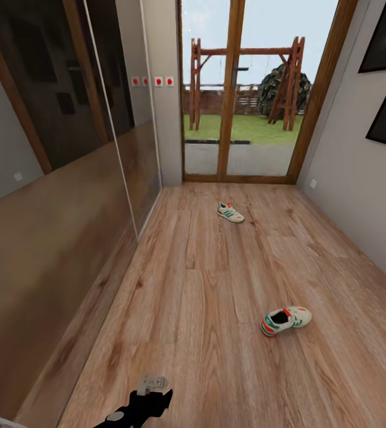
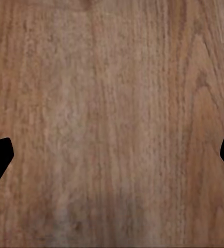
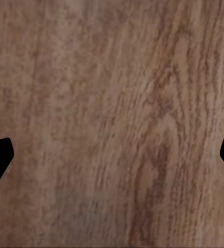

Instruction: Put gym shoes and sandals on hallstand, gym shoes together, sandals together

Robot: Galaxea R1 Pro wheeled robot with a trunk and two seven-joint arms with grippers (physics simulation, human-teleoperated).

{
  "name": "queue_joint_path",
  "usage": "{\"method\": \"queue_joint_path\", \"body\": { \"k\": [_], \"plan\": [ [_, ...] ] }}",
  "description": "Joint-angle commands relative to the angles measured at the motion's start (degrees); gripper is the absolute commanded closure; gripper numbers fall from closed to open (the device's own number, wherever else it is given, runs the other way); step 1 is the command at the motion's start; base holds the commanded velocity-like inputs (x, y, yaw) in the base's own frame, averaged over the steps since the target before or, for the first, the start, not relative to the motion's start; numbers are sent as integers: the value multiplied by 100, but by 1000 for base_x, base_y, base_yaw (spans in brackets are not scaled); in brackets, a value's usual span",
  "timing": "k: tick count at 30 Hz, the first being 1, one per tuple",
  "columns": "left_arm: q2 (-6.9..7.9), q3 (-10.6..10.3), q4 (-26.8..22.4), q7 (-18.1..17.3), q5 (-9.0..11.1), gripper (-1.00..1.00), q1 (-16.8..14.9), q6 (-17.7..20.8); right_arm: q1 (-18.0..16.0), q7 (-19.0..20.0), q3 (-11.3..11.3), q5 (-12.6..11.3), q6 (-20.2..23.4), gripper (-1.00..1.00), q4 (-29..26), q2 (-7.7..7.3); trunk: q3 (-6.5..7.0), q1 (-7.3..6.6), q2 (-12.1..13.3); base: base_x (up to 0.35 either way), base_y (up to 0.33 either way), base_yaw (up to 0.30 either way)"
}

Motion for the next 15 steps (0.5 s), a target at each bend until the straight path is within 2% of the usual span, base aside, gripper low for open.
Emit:
{"method": "queue_joint_path", "body": {
  "k": [1, 15],
  "plan": [
    [0, 0, 0, 0, 0, -100, 0, 0, 0, 0, 0, 0, 0, -100, 0, 0, 0, 0, 0, 347, 7, 0],
    [0, 0, 0, 0, 0, -100, 0, 0, 0, 0, 0, 0, 0, -100, 0, 0, 0, 0, 0, 340, 138, 0]
  ]
}}
